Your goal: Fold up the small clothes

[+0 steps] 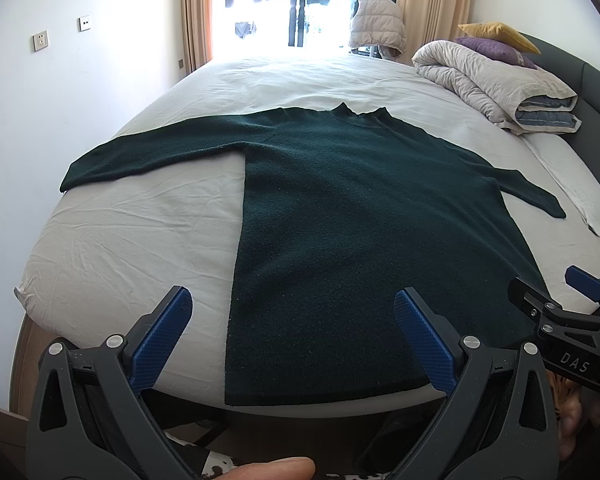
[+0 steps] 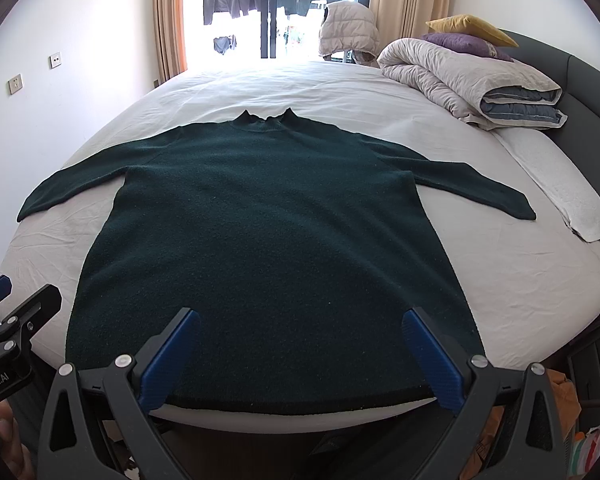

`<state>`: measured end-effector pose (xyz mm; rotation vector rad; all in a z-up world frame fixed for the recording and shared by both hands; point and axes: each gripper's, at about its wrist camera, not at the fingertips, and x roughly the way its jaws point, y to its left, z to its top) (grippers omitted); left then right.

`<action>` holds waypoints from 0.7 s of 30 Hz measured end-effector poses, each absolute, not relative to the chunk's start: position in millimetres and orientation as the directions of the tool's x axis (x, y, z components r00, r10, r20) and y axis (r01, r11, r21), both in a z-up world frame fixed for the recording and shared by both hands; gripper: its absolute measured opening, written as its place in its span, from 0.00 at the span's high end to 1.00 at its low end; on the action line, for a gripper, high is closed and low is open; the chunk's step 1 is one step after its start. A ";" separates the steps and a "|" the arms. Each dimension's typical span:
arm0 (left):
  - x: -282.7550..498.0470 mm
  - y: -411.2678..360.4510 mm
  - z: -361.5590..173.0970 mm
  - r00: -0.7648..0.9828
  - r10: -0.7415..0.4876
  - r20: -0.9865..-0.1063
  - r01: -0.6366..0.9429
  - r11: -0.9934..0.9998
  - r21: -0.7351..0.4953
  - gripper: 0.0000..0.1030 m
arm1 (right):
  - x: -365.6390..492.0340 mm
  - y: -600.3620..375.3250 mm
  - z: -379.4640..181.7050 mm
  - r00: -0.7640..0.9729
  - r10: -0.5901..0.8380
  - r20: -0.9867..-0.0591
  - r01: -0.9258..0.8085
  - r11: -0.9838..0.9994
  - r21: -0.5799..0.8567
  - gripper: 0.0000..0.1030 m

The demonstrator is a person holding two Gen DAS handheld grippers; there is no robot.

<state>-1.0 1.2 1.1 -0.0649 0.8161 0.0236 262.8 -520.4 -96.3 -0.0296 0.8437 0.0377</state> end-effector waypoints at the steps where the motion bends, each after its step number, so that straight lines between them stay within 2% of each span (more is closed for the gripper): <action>1: -1.0 1.2 1.1 0.685 -0.004 -0.728 -0.046 0.998 -0.049 0.00 | 262.3 -520.8 -96.8 0.664 0.022 -0.747 -0.045 0.999 -0.011 0.00; 21: -0.8 1.4 1.1 0.684 -0.004 -0.729 -0.046 0.998 -0.049 0.00 | 261.5 -521.4 -98.2 0.662 0.022 -0.749 -0.045 0.999 -0.010 0.00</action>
